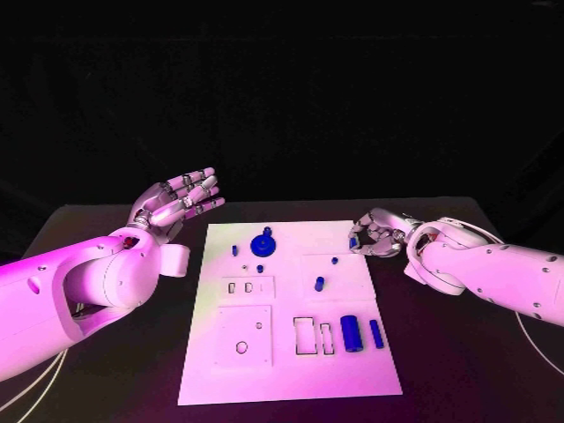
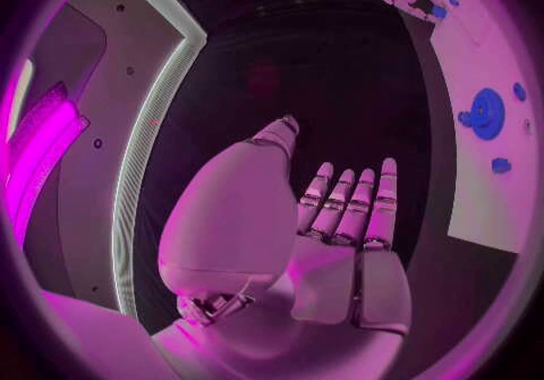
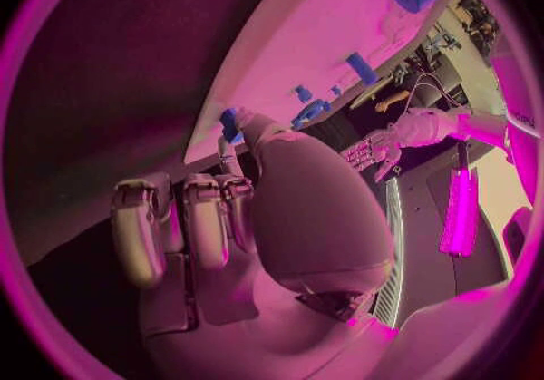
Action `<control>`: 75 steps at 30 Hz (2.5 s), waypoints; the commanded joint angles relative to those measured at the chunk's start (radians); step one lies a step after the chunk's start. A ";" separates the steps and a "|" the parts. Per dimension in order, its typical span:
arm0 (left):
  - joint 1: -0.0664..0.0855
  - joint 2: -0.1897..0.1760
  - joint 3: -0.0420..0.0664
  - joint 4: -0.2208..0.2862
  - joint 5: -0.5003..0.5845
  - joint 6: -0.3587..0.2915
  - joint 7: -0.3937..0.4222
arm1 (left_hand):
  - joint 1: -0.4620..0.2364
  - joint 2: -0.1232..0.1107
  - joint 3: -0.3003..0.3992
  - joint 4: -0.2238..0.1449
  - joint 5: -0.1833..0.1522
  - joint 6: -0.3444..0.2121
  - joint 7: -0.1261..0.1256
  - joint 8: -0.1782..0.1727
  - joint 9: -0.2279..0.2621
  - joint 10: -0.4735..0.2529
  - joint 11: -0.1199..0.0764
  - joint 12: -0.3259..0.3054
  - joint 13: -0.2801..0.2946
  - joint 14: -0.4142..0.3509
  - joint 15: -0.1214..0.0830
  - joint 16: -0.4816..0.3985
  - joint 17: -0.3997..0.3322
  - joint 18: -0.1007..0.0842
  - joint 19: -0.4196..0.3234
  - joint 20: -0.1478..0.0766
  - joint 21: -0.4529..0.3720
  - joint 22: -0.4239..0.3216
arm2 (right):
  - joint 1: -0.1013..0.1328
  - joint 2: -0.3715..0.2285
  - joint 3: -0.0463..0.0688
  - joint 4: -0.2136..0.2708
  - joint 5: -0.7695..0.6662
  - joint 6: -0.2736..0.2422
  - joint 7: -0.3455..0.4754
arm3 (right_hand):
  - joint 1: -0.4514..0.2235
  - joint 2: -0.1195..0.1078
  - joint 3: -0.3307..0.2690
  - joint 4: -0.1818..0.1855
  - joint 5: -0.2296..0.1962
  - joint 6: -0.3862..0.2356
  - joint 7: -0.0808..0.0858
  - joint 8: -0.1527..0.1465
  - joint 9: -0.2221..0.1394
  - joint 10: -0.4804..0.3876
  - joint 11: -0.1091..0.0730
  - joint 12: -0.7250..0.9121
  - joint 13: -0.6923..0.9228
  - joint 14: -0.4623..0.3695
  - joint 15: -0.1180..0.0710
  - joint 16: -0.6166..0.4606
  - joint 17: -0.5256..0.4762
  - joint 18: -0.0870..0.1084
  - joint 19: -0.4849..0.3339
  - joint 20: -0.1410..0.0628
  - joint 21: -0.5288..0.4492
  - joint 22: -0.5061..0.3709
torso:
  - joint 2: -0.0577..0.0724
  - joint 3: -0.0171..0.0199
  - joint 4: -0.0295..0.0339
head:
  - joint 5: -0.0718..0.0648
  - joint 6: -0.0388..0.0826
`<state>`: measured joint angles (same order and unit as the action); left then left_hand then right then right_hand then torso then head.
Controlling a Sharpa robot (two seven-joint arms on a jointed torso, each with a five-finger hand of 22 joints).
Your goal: Assemble the parts on the task board
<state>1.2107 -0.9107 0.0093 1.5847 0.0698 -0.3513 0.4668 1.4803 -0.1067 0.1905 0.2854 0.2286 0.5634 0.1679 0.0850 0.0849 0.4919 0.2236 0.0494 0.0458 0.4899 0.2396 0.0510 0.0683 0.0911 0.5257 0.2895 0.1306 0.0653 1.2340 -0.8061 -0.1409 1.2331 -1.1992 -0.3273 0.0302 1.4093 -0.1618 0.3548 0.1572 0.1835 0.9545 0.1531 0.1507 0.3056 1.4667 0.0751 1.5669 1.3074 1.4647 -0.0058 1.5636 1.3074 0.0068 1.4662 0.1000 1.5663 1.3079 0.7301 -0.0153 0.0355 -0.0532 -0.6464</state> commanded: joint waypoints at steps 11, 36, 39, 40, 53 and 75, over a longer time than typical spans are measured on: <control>0.001 0.001 0.001 0.001 -0.002 0.017 0.004 | 0.006 0.007 -0.001 -0.005 -0.005 0.009 0.088 0.004 0.001 0.008 0.000 -0.003 0.001 0.007 0.002 0.005 0.001 0.014 0.010 0.001 0.008 0.001 | -0.001 0.006 0.000 -0.003 -0.004 -0.021 0.002 | 0.000 0.019 0.067 -0.022 -0.015 0.083 -0.026 0.038 0.020 0.104 -0.027 0.004 0.263 0.105 -0.019 0.006 0.258 -0.007 0.105 -0.015 0.005 0.263 | 0.000 0.0004 -0.0003 | 0.000 0.003; 0.001 0.001 0.001 -0.003 -0.002 0.016 0.002 | 0.006 0.008 0.000 -0.005 -0.005 0.014 0.089 0.005 0.002 0.015 0.001 -0.003 0.001 0.039 -0.001 0.011 0.005 0.015 0.006 0.001 0.007 0.000 | 0.051 -0.015 0.005 0.204 0.012 -0.173 -0.164 | -0.045 0.025 0.126 -0.041 0.015 0.091 -0.040 0.072 0.048 0.104 -0.042 0.004 0.263 0.104 -0.027 0.005 0.255 -0.007 0.105 -0.026 0.005 0.263 | -0.004 -0.0016 -0.0024 | 0.007 0.003; 0.001 0.006 0.000 -0.008 -0.003 0.019 0.000 | 0.007 0.009 0.000 -0.006 -0.005 0.021 0.092 0.006 0.003 0.029 0.005 -0.001 0.002 0.084 -0.006 0.021 0.011 0.020 0.035 0.001 0.016 0.004 | 0.057 0.009 0.005 0.249 0.006 -0.182 -0.215 | -0.053 0.025 0.127 -0.038 0.016 0.089 -0.040 0.073 0.049 0.104 -0.042 0.004 0.263 0.104 -0.027 0.005 0.255 -0.007 0.105 -0.026 0.005 0.263 | -0.006 -0.0014 -0.0026 | 0.011 -0.002; 0.001 0.008 0.000 -0.009 -0.003 0.020 -0.001 | 0.007 0.010 0.002 -0.006 -0.005 0.032 0.096 0.009 0.004 0.077 0.011 0.005 0.006 0.155 -0.014 0.039 0.022 0.029 0.098 0.000 0.037 0.013 | 0.057 0.019 0.005 0.264 0.002 -0.185 -0.232 | -0.054 0.026 0.129 -0.038 0.018 0.089 -0.040 0.073 0.050 0.104 -0.042 0.004 0.263 0.104 -0.028 0.005 0.255 -0.007 0.105 -0.026 0.005 0.263 | -0.006 -0.0007 -0.0025 | 0.013 -0.004; 0.000 0.019 -0.001 -0.017 -0.013 0.030 -0.012 | 0.005 0.012 0.015 -0.009 -0.004 0.132 0.100 0.037 0.019 0.333 0.008 0.052 0.021 0.342 -0.043 0.122 0.069 0.068 0.195 -0.001 0.096 0.031 | 0.017 0.159 -0.009 0.350 -0.136 -0.215 -0.373 | -0.064 0.028 0.132 -0.035 0.014 0.084 -0.040 0.074 0.052 0.104 -0.042 0.004 0.263 0.104 -0.027 0.004 0.252 -0.007 0.105 -0.026 0.005 0.263 | -0.008 -0.0033 -0.0017 | 0.029 -0.018; 0.000 0.022 -0.002 -0.018 -0.024 0.029 -0.022 | 0.000 0.004 0.041 -0.007 -0.004 0.231 0.095 0.073 0.035 0.387 -0.007 0.079 0.021 0.388 -0.063 0.202 0.117 0.084 0.227 -0.002 0.127 0.041 | -0.061 0.277 -0.025 0.305 -0.266 -0.165 -0.449 | -0.083 0.020 0.131 -0.030 0.014 0.077 -0.039 0.076 0.056 0.104 -0.041 0.004 0.263 0.103 -0.027 0.004 0.251 -0.007 0.105 -0.026 0.005 0.263 | -0.006 -0.0017 -0.0026 | 0.050 -0.040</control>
<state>1.2106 -0.8904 0.0071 1.5652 0.0566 -0.3373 0.4418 1.4842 -0.1028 0.2267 0.2772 0.2286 0.7905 0.2018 0.1541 0.1193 0.8762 0.2181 0.1226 0.0678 0.8738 0.1772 0.2504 0.1847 0.1540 0.7455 0.2879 0.2507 0.1055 1.1761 -0.5319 -0.1662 1.5406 -1.4058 -0.5173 -0.3948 1.3363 -0.1449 0.4846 0.1244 0.1988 1.0347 0.1186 0.1975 0.3187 1.4667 0.0395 1.5669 1.3080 1.4666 -0.0253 1.5636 1.3076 0.0068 1.4662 0.0788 1.5663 1.3080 0.7244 -0.0169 0.0341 -0.0043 -0.6834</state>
